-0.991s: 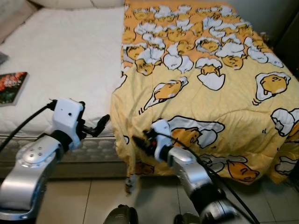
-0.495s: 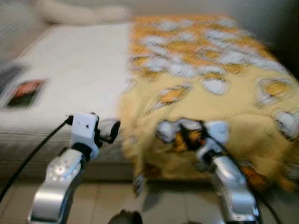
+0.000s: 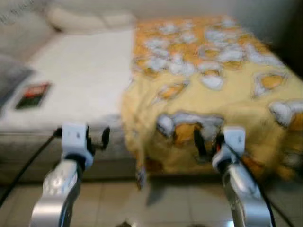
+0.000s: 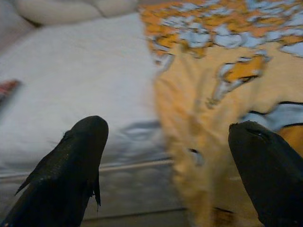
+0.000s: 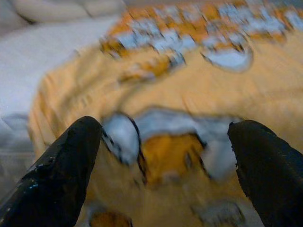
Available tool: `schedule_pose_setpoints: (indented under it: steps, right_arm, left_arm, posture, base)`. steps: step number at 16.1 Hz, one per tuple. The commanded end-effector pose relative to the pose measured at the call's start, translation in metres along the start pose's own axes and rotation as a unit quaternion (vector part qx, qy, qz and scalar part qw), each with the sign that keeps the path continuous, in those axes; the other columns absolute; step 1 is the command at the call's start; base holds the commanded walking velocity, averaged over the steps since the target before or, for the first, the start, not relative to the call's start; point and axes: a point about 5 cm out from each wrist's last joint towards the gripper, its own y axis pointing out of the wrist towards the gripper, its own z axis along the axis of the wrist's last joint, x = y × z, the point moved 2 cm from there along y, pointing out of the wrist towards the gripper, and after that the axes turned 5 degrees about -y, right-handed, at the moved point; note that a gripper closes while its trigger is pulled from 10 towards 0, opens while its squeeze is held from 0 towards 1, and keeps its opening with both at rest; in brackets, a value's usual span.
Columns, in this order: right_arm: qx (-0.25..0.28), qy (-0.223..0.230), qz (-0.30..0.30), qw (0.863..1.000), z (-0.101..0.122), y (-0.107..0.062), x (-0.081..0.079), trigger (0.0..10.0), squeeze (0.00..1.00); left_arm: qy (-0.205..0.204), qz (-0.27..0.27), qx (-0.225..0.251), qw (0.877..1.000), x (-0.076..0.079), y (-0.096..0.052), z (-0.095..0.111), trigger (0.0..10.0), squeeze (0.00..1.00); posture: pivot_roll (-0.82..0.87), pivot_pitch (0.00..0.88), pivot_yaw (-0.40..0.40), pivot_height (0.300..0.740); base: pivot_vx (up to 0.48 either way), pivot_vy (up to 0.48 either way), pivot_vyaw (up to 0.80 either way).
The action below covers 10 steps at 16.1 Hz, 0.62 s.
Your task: Clean up the room
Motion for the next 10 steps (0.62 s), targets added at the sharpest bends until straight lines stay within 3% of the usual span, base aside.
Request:
schedule_pose_setpoints:
  steps: [1, 6, 10]
  right_arm:
    - [0.011, 0.003, 0.015, 1.000, 0.008, 0.004, -0.008, 10.0, 1.00]
    - [0.002, -0.022, 0.046, 0.999, 0.008, 0.009, -0.018, 10.0, 0.96]
    - [-0.008, -0.025, 0.076, 0.997, 0.006, 0.014, -0.025, 10.0, 0.93]
  left_arm:
    - [-0.011, 0.015, 0.005, 1.000, -0.007, 0.001, 0.004, 10.0, 1.00]
    - [0.010, 0.026, 0.016, 0.999, -0.013, 0.005, 0.009, 10.0, 1.00]
    - [0.002, 0.030, 0.019, 0.999, -0.013, 0.005, 0.010, 10.0, 1.00]
  posture:
    - [-0.01, 0.000, 0.070, 0.740]
    - [0.01, 0.000, 0.044, 0.740]
    - [0.02, 0.000, 0.032, 0.740]
  base:
    - [0.000, 0.000, 0.00]
    - [0.000, 0.000, 0.00]
    - [0.000, 0.000, 0.54]
